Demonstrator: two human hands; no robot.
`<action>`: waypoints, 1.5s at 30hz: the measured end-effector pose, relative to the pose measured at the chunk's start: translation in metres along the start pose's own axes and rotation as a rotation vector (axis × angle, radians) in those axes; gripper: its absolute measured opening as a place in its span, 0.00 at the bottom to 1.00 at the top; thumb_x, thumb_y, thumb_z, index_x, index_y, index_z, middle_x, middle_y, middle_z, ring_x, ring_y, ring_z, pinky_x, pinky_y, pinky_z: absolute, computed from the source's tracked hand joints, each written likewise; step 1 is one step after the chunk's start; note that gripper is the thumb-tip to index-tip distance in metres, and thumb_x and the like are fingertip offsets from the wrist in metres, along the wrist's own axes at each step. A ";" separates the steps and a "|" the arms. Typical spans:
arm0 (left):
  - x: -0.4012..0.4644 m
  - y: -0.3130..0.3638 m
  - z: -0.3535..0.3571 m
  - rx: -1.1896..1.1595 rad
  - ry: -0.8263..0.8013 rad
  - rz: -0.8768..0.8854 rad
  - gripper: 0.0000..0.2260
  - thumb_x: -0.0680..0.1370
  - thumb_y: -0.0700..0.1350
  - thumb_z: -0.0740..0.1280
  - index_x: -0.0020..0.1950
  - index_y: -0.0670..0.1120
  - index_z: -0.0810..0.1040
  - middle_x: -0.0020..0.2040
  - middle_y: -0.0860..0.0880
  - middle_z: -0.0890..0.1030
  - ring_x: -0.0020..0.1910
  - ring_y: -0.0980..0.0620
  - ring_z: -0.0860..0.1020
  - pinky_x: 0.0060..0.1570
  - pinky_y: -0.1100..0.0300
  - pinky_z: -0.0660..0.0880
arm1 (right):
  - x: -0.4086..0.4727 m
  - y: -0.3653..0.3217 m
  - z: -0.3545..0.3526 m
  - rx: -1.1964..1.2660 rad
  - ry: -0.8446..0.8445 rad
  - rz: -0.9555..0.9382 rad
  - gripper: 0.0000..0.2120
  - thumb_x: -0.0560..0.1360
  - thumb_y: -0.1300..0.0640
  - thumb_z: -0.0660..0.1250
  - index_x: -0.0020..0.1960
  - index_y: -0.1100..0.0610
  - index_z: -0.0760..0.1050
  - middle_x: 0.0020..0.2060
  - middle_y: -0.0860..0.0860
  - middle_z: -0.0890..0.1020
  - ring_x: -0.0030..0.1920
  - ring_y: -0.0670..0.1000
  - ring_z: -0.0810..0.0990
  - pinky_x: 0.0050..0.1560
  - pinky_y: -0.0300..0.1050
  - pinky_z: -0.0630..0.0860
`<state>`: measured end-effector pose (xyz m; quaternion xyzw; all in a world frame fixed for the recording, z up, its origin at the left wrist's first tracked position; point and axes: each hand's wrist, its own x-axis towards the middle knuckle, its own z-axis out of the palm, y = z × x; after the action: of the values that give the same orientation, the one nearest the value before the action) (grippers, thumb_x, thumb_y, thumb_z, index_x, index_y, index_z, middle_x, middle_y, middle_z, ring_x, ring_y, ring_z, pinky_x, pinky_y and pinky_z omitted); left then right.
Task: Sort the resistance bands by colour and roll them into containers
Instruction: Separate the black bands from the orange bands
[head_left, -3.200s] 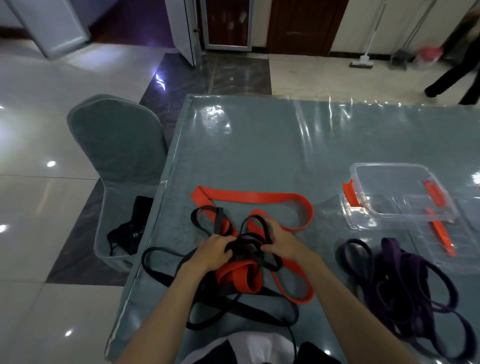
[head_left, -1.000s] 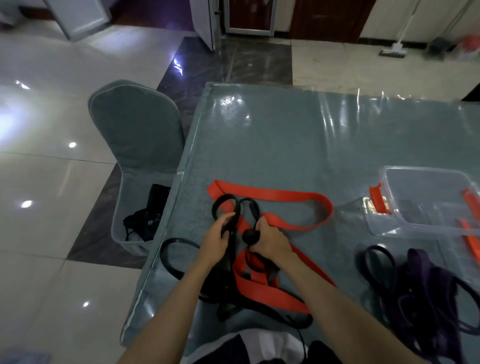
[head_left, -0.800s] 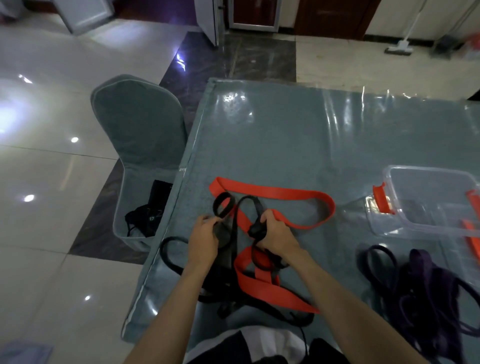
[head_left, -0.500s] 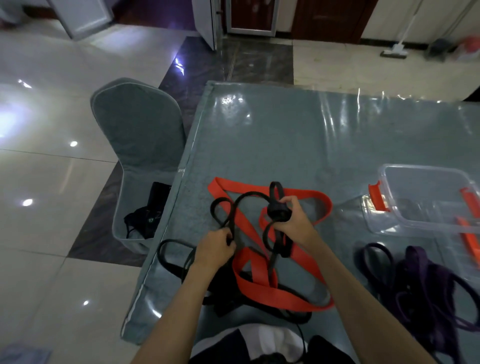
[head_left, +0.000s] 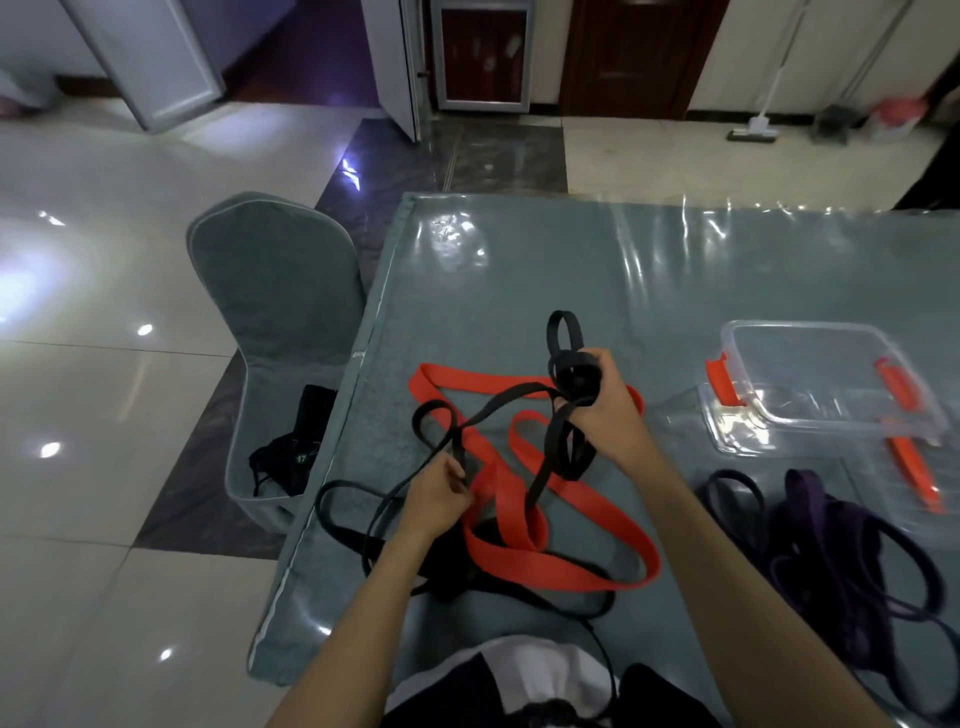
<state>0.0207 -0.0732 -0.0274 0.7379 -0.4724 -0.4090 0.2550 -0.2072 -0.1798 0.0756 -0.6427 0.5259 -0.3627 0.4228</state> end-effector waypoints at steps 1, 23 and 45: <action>-0.004 0.004 -0.005 -0.159 -0.014 -0.017 0.11 0.73 0.31 0.71 0.50 0.43 0.76 0.37 0.49 0.79 0.36 0.54 0.77 0.39 0.63 0.75 | -0.001 -0.002 -0.001 -0.002 0.021 -0.007 0.26 0.71 0.76 0.72 0.61 0.56 0.68 0.49 0.46 0.79 0.45 0.34 0.80 0.48 0.32 0.75; -0.027 0.000 0.008 0.228 -0.190 -0.159 0.10 0.74 0.41 0.78 0.54 0.47 0.85 0.55 0.47 0.87 0.54 0.50 0.84 0.60 0.52 0.80 | -0.003 -0.076 -0.022 0.133 0.153 -0.179 0.23 0.75 0.74 0.68 0.61 0.54 0.66 0.51 0.51 0.77 0.41 0.34 0.79 0.43 0.33 0.77; -0.076 0.154 0.073 -0.524 -0.088 0.250 0.10 0.76 0.36 0.76 0.53 0.49 0.84 0.49 0.48 0.86 0.46 0.54 0.85 0.45 0.58 0.83 | -0.102 0.018 -0.070 -0.023 0.118 0.020 0.30 0.68 0.76 0.75 0.63 0.57 0.70 0.53 0.44 0.81 0.51 0.35 0.81 0.56 0.36 0.76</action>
<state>-0.1328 -0.0694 0.0788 0.5647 -0.4485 -0.5139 0.4646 -0.2960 -0.0924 0.0829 -0.6197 0.5605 -0.3896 0.3873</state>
